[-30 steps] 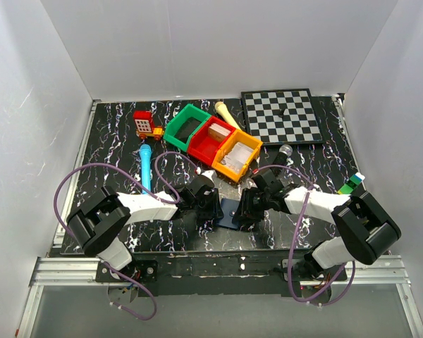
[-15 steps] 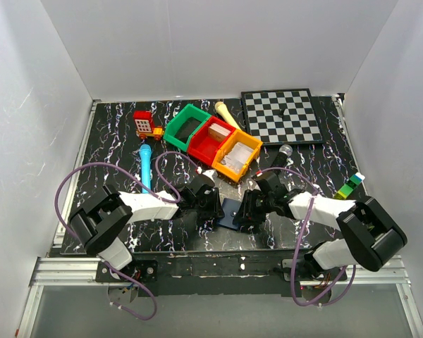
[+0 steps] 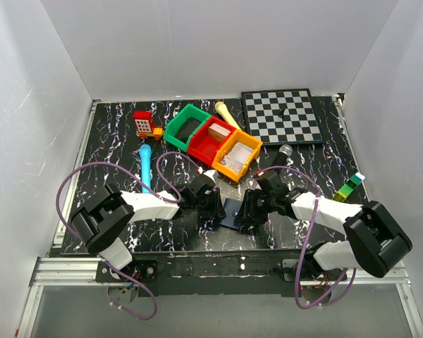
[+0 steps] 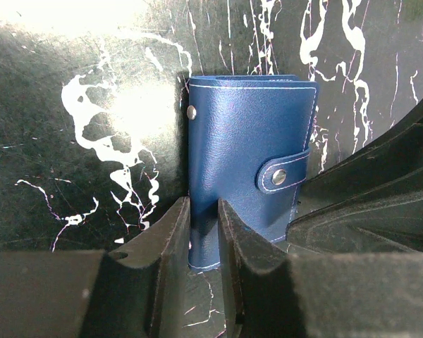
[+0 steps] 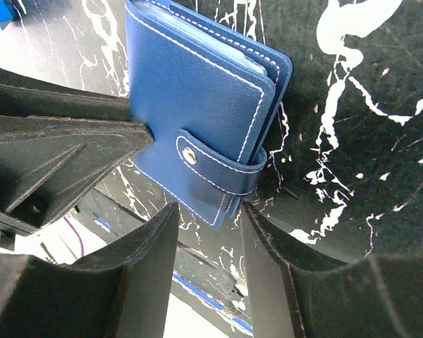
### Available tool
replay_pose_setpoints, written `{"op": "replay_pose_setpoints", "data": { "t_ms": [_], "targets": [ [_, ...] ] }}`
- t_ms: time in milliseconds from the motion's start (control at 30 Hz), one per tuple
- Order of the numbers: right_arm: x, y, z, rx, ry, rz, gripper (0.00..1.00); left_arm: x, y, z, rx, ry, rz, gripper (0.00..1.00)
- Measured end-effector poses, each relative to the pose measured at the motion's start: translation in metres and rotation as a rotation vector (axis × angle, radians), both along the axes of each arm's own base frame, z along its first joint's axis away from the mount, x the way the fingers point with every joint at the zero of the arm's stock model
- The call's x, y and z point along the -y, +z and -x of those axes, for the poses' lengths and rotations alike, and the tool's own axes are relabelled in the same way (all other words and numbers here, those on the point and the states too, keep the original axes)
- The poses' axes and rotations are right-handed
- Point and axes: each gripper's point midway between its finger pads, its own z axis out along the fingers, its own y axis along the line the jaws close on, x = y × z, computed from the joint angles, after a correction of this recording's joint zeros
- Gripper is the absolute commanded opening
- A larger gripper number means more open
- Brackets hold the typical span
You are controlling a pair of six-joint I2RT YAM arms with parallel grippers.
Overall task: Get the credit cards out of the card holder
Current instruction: Open the card holder at the center of the board.
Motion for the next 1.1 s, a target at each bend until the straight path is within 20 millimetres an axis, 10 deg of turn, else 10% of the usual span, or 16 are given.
{"op": "replay_pose_setpoints", "data": {
  "t_ms": [1100],
  "targets": [
    [-0.008, -0.005, 0.001, -0.045, -0.003, -0.037, 0.37, 0.001, -0.001, 0.0, -0.004, -0.003, 0.005, 0.13]
  ]
}}
